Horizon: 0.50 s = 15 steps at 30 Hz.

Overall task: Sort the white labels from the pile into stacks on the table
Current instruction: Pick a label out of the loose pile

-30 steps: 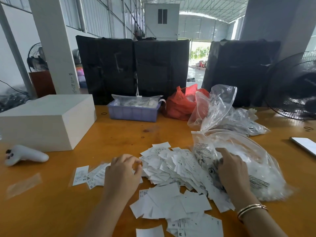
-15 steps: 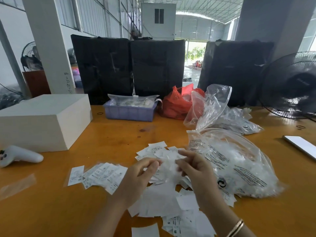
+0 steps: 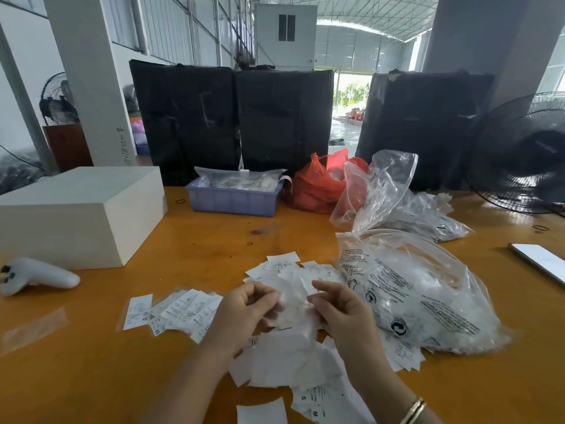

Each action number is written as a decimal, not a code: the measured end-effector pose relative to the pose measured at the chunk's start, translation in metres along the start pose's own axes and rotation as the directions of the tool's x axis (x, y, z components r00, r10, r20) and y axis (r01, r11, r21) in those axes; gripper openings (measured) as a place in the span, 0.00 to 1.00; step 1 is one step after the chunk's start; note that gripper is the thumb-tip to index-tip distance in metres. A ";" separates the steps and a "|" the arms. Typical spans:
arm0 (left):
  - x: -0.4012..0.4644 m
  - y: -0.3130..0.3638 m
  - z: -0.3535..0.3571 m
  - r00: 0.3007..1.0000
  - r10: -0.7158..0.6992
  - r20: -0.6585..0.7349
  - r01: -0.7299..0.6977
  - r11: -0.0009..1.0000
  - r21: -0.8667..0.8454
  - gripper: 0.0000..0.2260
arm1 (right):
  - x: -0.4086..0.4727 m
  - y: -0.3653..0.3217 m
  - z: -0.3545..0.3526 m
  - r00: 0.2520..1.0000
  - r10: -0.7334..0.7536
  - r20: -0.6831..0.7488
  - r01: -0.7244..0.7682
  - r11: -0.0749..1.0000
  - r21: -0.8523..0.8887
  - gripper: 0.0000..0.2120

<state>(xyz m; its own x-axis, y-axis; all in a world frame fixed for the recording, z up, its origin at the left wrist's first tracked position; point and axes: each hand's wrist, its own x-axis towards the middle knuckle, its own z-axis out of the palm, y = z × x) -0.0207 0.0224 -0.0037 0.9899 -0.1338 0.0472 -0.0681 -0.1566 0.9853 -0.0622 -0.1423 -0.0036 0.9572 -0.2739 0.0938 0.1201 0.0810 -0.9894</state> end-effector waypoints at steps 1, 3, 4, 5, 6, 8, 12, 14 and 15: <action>0.001 -0.001 -0.001 1.000 -0.010 -0.024 0.010 1.000 -0.004 0.04 | 0.002 0.001 -0.003 0.999 -0.041 -0.025 0.038 0.995 -0.088 0.10; 0.002 0.000 -0.004 0.998 -0.035 -0.048 0.034 0.999 -0.020 0.04 | 0.006 0.002 -0.010 0.985 -0.164 -0.051 0.139 0.934 -0.330 0.10; 0.001 0.000 -0.004 0.997 -0.050 -0.052 0.049 0.998 -0.031 0.03 | 0.007 0.002 -0.014 0.972 -0.234 -0.020 0.198 0.863 -0.465 0.10; 0.002 0.000 -0.005 0.997 -0.060 -0.056 0.058 0.998 -0.037 0.03 | 0.008 0.002 -0.018 0.955 -0.292 0.053 0.264 0.754 -0.602 0.10; 0.001 0.001 -0.004 0.996 -0.068 -0.059 0.066 0.997 -0.038 0.03 | 0.008 0.002 -0.020 0.935 -0.320 0.154 0.328 0.613 -0.719 0.11; 0.000 0.001 -0.003 0.996 -0.066 -0.063 0.064 0.997 -0.036 0.04 | 0.008 0.005 -0.020 0.894 -0.288 0.343 0.432 0.351 -0.831 0.14; 0.000 0.002 -0.001 0.999 -0.037 -0.034 0.036 0.999 -0.030 0.04 | 0.004 0.007 -0.009 0.846 -0.355 0.397 0.496 0.256 -0.829 0.15; -0.001 0.002 -0.001 0.999 -0.016 -0.030 0.015 1.000 -0.017 0.03 | 0.004 0.006 -0.006 0.827 -0.458 0.325 0.492 0.312 -0.812 0.11; -0.001 0.001 -0.001 0.999 -0.008 -0.046 0.007 1.000 -0.017 0.03 | 0.004 0.007 -0.006 0.817 -0.498 0.291 0.488 0.328 -0.809 0.09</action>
<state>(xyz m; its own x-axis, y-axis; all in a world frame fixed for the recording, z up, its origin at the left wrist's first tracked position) -0.0214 0.0236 -0.0026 0.9951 -0.0873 0.0467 -0.0587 -0.1410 0.9883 -0.0591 -0.1488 -0.0106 0.7989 0.0151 0.6013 0.2937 -0.8822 -0.3681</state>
